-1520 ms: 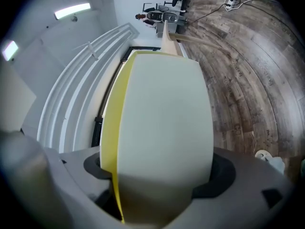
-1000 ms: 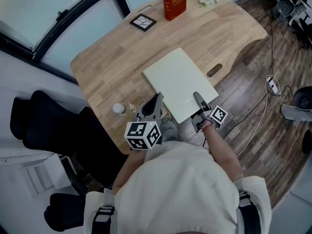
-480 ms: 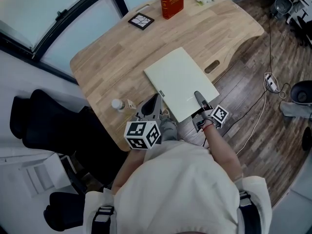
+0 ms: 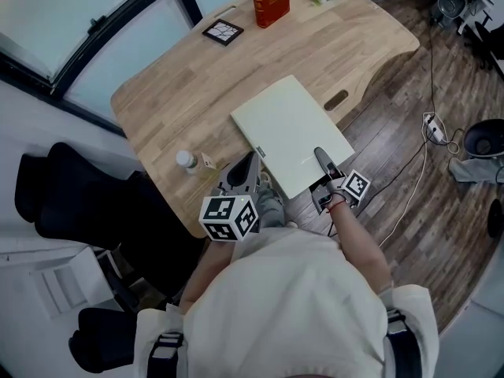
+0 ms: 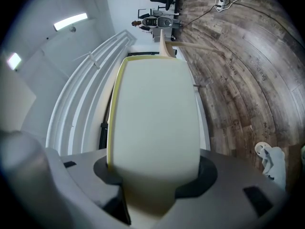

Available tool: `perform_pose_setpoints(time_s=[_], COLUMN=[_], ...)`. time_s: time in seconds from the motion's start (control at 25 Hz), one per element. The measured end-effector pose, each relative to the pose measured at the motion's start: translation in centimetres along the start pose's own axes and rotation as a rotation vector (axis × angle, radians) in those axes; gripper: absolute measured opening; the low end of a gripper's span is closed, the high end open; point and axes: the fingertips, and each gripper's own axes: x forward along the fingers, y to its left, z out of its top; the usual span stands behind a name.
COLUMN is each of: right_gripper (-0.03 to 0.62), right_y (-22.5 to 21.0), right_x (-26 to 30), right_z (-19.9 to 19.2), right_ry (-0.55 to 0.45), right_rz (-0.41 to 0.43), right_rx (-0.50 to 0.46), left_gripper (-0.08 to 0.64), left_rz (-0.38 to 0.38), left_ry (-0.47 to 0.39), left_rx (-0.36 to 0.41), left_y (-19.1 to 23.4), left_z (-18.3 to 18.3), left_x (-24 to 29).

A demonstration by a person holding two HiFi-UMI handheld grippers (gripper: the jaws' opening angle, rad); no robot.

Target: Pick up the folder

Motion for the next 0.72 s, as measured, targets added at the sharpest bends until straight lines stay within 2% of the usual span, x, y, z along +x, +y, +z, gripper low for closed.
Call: perform_pose_setpoints(time_s=[0.72], right_gripper=[0.276], right_y=[2.4], right_x=[-5.0], right_z=[-0.2], right_ry=[-0.047], right_rz=[0.040], right_rx=[-0.001], left_gripper=[0.020], left_rz=[-0.042], left_ry=[0.006], left_rx=[0.006], left_y=[-2.8], left_z=[-1.5], left_x=[-1.5])
